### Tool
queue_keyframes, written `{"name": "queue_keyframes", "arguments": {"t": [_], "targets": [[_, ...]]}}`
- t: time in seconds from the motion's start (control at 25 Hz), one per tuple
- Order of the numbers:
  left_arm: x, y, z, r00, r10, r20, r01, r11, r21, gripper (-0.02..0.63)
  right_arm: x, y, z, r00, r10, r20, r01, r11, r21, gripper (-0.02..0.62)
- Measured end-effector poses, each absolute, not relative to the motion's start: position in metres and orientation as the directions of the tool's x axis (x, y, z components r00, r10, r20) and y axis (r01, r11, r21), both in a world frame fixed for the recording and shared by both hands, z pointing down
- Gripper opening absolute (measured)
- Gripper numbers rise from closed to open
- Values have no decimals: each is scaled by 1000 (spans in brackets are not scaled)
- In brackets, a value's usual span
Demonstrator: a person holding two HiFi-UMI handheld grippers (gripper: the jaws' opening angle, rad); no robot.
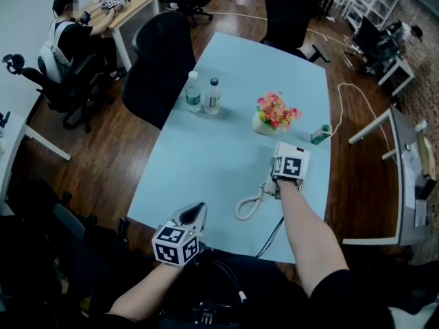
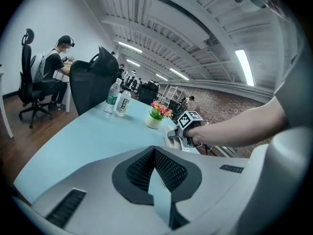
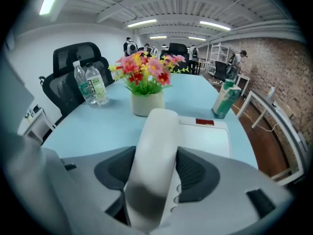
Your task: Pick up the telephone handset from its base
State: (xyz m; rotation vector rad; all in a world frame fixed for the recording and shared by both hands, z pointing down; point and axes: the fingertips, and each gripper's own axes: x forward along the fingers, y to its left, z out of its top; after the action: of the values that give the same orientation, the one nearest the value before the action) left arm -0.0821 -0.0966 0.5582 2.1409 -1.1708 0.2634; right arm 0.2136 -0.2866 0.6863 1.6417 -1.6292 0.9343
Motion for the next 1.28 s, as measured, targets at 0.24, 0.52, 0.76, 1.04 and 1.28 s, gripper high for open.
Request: {"name": "queue_keyframes", "arguments": {"t": [0.24,0.52,0.76,1.04,1.28], "targets": [[-75,-103,554,602,-656,455,-790,-405,461,-6,214,-282,642,-124,-671,731,-985,-4,-171,253],[-62,-106,547,632,-638,440,-770,-453,450,-6,206,-237,536,-278,-853,442,-916,97,-389,245],[-61,-111,538,647,-639,417,-759,-482,439,-6,198,-151,465,-365,-902,231,-856,228,-465,245],[-61,-103,540,659,-616,431,-750,-501,432,-6,171,-62,490,-431,-854,290,-856,285,-432,245],[-49,-97,542,690,-575,439,-724,-535,436,-6,170,-56,515,-405,-864,298,-840,223,-494,244]]}}
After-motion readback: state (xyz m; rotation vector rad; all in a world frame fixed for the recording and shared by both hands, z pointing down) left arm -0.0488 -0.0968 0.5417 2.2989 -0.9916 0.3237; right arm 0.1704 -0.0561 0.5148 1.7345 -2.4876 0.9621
